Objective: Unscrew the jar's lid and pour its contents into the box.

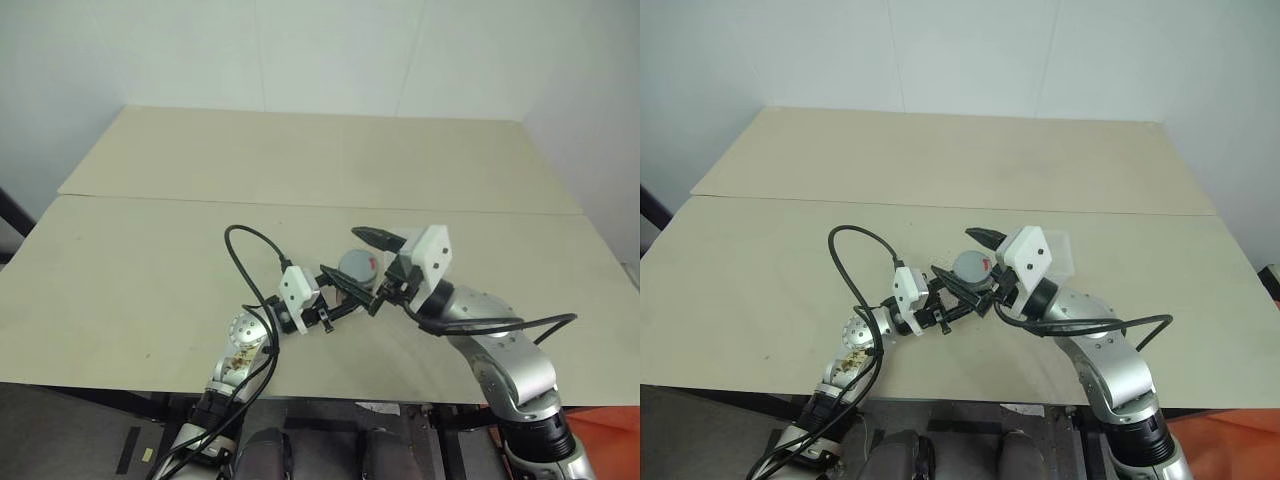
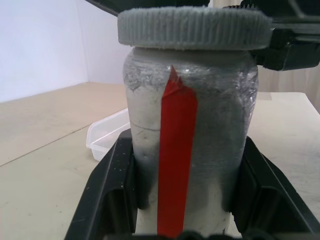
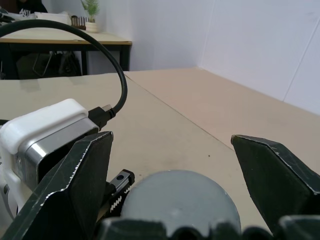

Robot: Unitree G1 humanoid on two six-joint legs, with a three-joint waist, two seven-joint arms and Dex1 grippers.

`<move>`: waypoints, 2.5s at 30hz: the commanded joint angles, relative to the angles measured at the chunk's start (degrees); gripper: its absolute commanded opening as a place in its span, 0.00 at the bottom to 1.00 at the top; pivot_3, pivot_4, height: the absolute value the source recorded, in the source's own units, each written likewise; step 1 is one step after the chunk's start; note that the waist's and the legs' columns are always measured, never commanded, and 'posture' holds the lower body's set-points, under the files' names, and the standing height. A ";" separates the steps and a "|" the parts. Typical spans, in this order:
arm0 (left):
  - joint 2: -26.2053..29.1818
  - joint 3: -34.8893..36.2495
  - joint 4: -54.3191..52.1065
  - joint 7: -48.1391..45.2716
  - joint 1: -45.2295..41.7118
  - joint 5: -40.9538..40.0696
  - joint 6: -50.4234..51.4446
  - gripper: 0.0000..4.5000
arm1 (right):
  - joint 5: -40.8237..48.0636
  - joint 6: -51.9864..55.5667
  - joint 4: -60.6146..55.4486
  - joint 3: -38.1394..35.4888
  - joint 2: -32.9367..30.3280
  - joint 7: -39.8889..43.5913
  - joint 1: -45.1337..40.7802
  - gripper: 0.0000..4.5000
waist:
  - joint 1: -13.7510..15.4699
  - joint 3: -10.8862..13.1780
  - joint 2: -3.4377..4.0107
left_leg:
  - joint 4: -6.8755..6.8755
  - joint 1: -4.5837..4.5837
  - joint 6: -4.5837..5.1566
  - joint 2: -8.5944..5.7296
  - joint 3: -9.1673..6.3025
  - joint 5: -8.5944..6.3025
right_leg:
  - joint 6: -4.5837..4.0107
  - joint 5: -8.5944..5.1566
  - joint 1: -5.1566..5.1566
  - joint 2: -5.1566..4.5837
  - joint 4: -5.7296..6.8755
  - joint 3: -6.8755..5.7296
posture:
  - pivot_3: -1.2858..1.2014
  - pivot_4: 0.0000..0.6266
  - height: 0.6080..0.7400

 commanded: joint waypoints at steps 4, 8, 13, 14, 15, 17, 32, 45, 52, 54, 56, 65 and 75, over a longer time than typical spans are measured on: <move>-0.52 -0.17 -1.34 -0.05 -0.50 -0.85 -0.53 0.44 | -1.83 -0.23 -1.03 -0.57 0.22 -0.90 0.23 0.99 | -0.01 0.00 0.00 | 0.00 0.00 0.00 0.00 0.01 0.00 | 0.00 0.00 0.00 0.00 0.01 0.00 | 0.52 0.24 1.00; -0.44 -0.15 -1.42 -0.14 -0.42 -0.90 -0.48 0.44 | -1.96 -0.04 -0.85 -1.98 -0.02 -1.32 0.77 0.99 | -0.01 0.00 0.00 | 0.00 0.00 0.00 0.00 0.01 0.00 | 0.00 0.00 0.00 0.00 0.00 0.00 | 0.52 0.24 1.00; -0.30 0.06 -1.22 -0.29 -0.40 -1.00 -0.51 0.44 | -1.42 -0.24 -1.38 -3.55 -0.86 -0.99 1.97 0.99 | 0.00 0.00 0.00 | 0.00 0.00 0.00 0.00 0.00 0.00 | 0.00 0.00 0.00 0.00 0.01 0.00 | 0.52 0.24 1.00; -0.28 0.12 -1.18 -0.33 -0.39 -1.07 -0.49 0.44 | -1.10 -0.38 -1.70 -3.88 -0.97 -0.84 2.30 0.99 | -0.01 0.00 0.00 | 0.00 0.00 0.00 0.00 0.00 0.00 | 0.00 0.00 0.00 0.00 0.00 0.00 | 0.52 0.24 1.00; -0.24 0.17 -1.11 -0.39 -0.39 -1.12 -0.49 0.44 | -0.53 -0.21 -2.06 -4.27 -1.00 -0.74 2.59 0.99 | 0.00 0.00 0.00 | 0.00 0.00 0.00 0.00 0.01 0.00 | 0.00 0.00 0.00 0.00 0.00 0.00 | 0.52 0.24 1.00; -0.21 0.23 -0.92 -0.48 -0.36 -1.15 -0.60 0.44 | 0.28 0.00 -2.77 -4.97 -1.38 -0.50 3.35 0.99 | 0.02 0.00 0.00 | 0.00 0.00 0.00 0.00 0.00 0.00 | 0.00 0.00 0.01 0.00 0.00 0.00 | 0.52 0.24 1.00; -0.31 0.38 0.31 -1.11 -0.60 -1.20 -1.37 0.44 | 3.08 -1.26 -6.02 -10.12 -5.90 2.14 9.98 0.99 | 0.06 0.00 0.00 | 0.00 0.01 0.02 0.00 -0.03 -0.01 | 0.00 0.00 0.03 0.00 -0.02 -0.01 | 0.52 0.24 1.00; -0.42 0.36 0.56 -1.13 -0.46 -0.83 -1.79 0.44 | 6.32 -2.57 -8.56 -15.41 -10.78 8.22 15.24 0.99 | 0.04 0.00 0.00 | 0.00 0.02 0.05 -0.01 -0.04 -0.03 | 0.00 0.00 0.04 0.00 -0.04 0.01 | 0.52 0.24 1.00; -0.32 0.39 0.40 -1.01 -0.57 -0.70 -1.72 0.44 | 7.93 -2.26 -9.91 -13.01 -10.09 10.03 14.21 0.99 | 0.03 0.00 0.00 | 0.00 0.03 0.05 -0.01 -0.07 -0.03 | 0.00 0.00 0.06 0.00 -0.05 0.01 | 0.52 0.24 1.00; -0.29 0.41 0.10 -0.90 -0.53 -0.74 -1.52 0.44 | 7.36 -2.22 -9.12 -11.70 -9.07 9.48 13.06 0.99 | 0.03 0.00 0.00 | 0.00 0.04 0.05 -0.01 -0.08 -0.03 | 0.00 0.00 0.06 0.00 -0.05 0.00 | 0.52 0.24 1.00; -0.16 0.38 -0.17 -0.93 -0.36 -0.73 -1.47 0.44 | 5.93 -2.30 -7.53 -9.55 -7.81 8.85 10.93 0.99 | 0.02 0.00 0.00 | 0.00 0.04 0.05 -0.01 -0.07 -0.03 | 0.00 0.00 0.06 0.00 -0.04 0.01 | 0.52 0.24 1.00; -0.01 0.27 -0.84 -0.53 -0.23 -0.53 -1.25 0.44 | -0.80 -3.18 0.00 -2.16 -2.15 6.48 1.34 0.99 | 0.07 0.00 0.00 | 0.02 0.01 0.02 -0.02 -0.04 -0.01 | 0.00 0.00 0.04 0.01 -0.03 0.00 | 0.52 0.24 1.00; -0.11 0.09 -0.97 -0.30 0.12 -0.54 -1.45 0.44 | -3.78 -3.57 2.79 -2.02 -0.30 4.60 -0.42 0.99 | 0.02 -0.01 0.01 | 0.03 0.02 0.00 -0.01 0.00 0.00 | 0.00 0.00 0.04 0.01 0.00 0.00 | 0.52 0.24 1.00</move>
